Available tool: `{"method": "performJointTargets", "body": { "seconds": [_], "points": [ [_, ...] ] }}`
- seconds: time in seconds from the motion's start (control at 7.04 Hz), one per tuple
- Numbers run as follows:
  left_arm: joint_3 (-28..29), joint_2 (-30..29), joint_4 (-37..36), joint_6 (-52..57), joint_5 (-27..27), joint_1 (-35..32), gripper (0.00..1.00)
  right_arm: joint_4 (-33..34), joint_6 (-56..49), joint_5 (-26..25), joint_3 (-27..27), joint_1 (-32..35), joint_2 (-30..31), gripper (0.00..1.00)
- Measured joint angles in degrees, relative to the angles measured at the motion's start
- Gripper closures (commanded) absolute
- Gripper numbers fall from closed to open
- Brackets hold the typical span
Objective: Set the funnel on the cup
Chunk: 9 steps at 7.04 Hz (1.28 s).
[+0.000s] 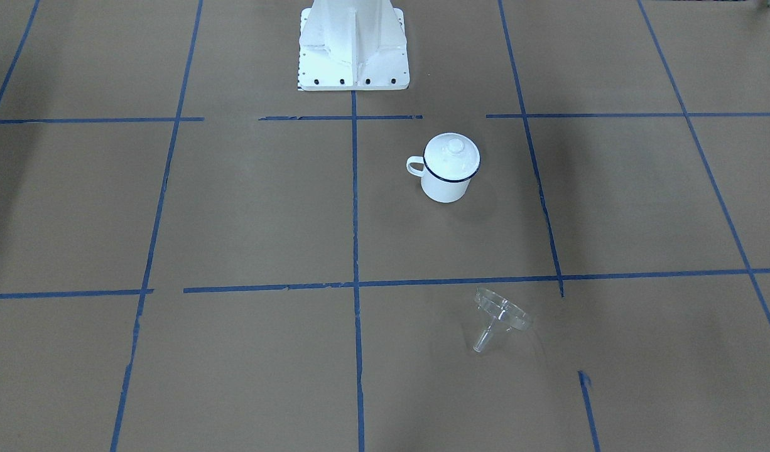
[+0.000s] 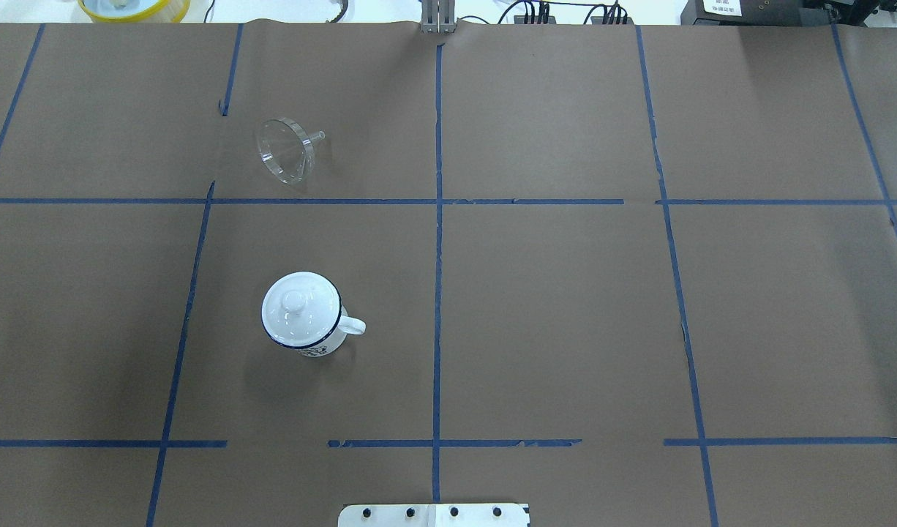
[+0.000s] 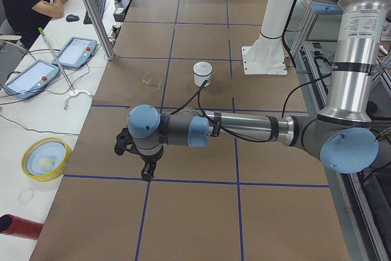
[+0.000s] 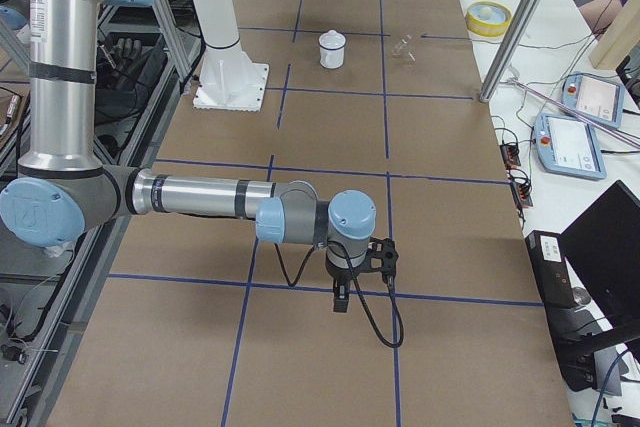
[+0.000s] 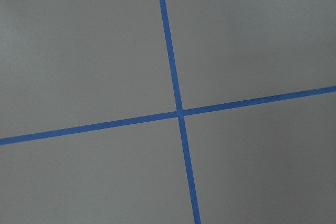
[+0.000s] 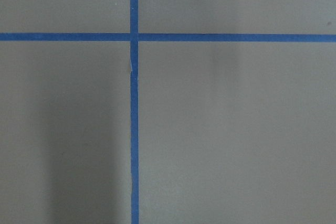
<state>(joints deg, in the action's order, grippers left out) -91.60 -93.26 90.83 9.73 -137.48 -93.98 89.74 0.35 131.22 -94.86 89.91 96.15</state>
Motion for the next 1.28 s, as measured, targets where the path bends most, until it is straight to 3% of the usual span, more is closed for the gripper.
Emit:
{"method": "performJointTargets", "body": {
  "seconds": [0.28,0.57,1.28],
  "points": [
    [-1.8,2.6,5.5,-1.8,0.1,0.2,0.00,0.0,0.0,0.0,0.0,0.0,0.0,0.00],
    [-5.0,3.0,8.8,-12.3,-0.1,3.7,0.00,0.0,0.0,0.0,0.0,0.0,0.0,0.00],
    [-20.6,-1.6,9.0,-57.2,2.3,23.0,0.00,0.0,0.0,0.0,-0.1,0.0,0.0,0.00]
  ]
}}
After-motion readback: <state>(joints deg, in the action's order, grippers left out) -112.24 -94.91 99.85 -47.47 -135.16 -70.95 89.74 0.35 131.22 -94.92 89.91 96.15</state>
